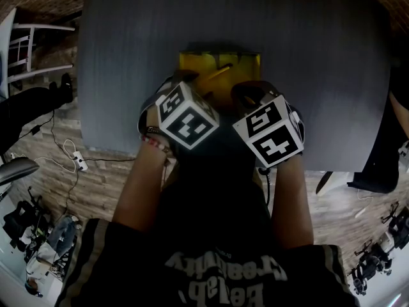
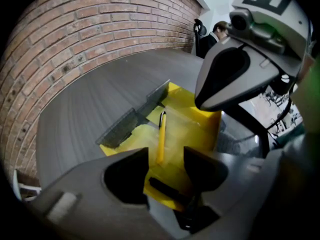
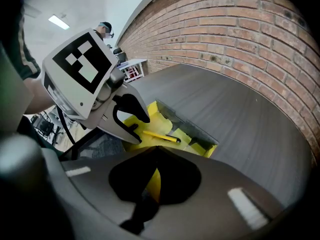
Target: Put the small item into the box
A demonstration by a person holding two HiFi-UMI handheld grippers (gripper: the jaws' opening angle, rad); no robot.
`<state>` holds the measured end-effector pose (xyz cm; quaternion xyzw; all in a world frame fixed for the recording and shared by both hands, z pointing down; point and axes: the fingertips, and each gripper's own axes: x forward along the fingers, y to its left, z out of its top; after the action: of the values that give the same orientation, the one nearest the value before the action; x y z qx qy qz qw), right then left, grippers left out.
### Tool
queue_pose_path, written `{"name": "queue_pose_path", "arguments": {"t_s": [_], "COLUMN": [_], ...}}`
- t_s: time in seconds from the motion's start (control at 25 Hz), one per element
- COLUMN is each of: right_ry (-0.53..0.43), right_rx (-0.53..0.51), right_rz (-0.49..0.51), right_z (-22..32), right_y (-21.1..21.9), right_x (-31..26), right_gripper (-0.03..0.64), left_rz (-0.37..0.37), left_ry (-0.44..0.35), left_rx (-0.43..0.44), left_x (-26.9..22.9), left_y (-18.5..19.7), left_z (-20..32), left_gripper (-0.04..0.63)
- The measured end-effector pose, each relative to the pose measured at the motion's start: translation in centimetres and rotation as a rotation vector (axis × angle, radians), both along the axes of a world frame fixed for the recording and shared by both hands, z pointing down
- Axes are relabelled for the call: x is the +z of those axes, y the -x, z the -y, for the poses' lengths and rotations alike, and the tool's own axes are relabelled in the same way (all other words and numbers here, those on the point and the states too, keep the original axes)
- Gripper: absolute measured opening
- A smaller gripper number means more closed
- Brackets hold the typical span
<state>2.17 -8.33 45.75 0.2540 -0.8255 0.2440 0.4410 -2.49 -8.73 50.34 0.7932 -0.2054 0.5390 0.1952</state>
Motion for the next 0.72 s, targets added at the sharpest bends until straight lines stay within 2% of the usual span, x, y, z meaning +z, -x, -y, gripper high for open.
{"name": "queue_pose_path", "arguments": {"t_s": [0.72], "right_ry": [-0.002], "right_rx": [-0.006], "right_rz": [0.01], "right_z": [0.24], "right_y": [-0.15], "right_x": [-0.06], "right_gripper": [0.006], "left_rz": [0.018], "left_ry": [0.004], "left_rx": [0.024], "left_x": [0.16], "left_y": [-0.44], "left_z": [0.1], "left_gripper": [0.221]}}
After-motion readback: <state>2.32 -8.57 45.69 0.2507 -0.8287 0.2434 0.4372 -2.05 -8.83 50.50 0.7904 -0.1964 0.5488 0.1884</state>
